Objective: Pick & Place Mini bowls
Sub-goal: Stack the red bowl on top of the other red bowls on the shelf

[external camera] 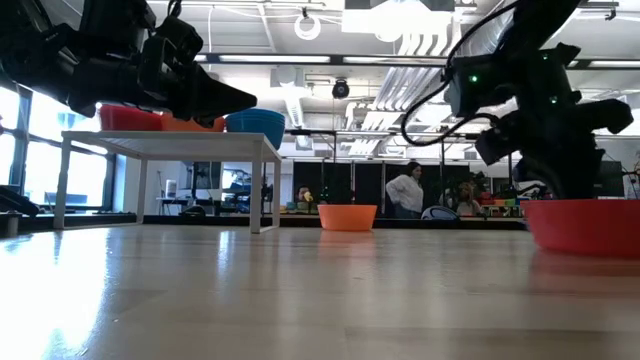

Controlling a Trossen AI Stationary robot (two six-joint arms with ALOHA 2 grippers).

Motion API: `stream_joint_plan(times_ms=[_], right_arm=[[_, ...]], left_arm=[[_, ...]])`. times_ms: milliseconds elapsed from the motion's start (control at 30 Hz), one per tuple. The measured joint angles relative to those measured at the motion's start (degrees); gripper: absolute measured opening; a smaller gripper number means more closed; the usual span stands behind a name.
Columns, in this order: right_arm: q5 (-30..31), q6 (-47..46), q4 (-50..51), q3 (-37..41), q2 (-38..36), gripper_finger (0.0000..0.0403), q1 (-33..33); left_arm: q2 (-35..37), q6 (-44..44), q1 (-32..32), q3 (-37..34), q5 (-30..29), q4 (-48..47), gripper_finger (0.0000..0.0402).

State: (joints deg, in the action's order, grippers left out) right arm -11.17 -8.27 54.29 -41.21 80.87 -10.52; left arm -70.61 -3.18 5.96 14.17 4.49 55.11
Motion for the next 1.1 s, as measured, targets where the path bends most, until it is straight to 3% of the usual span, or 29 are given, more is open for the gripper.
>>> stream_joint_plan(times_ms=[200,367,633,900,1100], right_arm=[[-1.38,-9.60,-4.25,-1.81,-2.86,0.0017,0.48],[1.53,-23.70,-17.41,-7.27,-2.42,0.0009,4.22],[10.75,-39.65,-35.10,-13.29,6.87,0.0004,10.15],[12.62,-39.99,-39.57,-24.31,22.41,0.0004,12.20],[12.25,-38.67,-43.28,-29.48,30.03,0.0002,12.37]], left_arm=[[0.00,0.00,0.02,0.00,0.02,0.00,0.0000],[0.00,0.00,0.02,0.00,0.00,0.02,0.0000],[0.00,-0.06,0.01,0.00,0.01,0.00,0.0000],[0.00,-0.09,0.01,0.00,0.04,-0.05,0.0000],[0.00,-0.11,0.02,0.00,0.05,-0.80,0.0000]])
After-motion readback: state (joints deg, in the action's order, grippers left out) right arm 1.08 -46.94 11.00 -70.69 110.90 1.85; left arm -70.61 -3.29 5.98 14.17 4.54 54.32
